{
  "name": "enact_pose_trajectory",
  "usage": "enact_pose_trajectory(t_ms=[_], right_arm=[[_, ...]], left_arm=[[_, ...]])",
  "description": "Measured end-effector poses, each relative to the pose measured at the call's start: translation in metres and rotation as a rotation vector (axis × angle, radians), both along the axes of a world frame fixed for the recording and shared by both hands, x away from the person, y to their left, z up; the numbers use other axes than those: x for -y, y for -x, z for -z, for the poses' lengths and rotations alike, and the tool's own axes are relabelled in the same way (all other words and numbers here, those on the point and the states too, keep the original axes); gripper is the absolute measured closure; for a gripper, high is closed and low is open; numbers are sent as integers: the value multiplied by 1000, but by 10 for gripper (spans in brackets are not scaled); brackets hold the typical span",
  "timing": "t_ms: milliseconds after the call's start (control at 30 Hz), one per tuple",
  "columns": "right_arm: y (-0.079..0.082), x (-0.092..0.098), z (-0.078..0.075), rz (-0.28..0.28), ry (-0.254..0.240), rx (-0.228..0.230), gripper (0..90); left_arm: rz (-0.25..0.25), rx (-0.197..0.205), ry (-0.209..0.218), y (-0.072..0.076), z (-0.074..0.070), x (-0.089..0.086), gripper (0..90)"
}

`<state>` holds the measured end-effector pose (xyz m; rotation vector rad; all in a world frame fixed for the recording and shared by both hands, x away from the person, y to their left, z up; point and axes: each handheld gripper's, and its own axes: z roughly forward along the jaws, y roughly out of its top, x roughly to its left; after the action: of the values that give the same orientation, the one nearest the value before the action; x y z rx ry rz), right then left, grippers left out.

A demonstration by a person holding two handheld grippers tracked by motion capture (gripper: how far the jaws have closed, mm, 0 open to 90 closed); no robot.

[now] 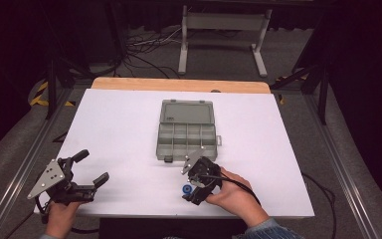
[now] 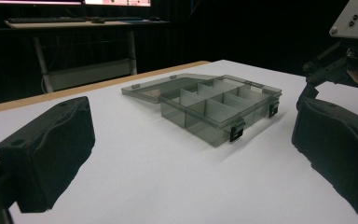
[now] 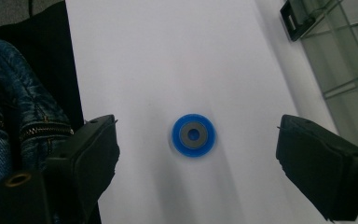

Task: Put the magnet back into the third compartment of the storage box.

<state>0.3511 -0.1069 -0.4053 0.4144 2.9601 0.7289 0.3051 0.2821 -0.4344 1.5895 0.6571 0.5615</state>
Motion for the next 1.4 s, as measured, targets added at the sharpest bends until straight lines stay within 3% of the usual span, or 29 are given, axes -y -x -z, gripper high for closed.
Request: enact_pose_trajectory(t_ms=[433, 700, 1033, 1100, 1400], right_arm=[[-1, -9, 15, -15, 43, -23, 180], [-2, -12, 22, -20, 62, -30, 297], [-1, -14, 25, -23, 76, -6, 453], [-1, -15, 25, -23, 91, 3, 519], [-2, -15, 25, -26, 82, -6, 619]], left_arm=[[-2, 1, 1, 0, 0, 0, 1], [-1, 2, 0, 0, 0, 0, 1], [-1, 2, -1, 0, 0, 0, 1], [-1, 2, 0, 0, 0, 0, 1], [-1, 2, 0, 0, 0, 0, 2]])
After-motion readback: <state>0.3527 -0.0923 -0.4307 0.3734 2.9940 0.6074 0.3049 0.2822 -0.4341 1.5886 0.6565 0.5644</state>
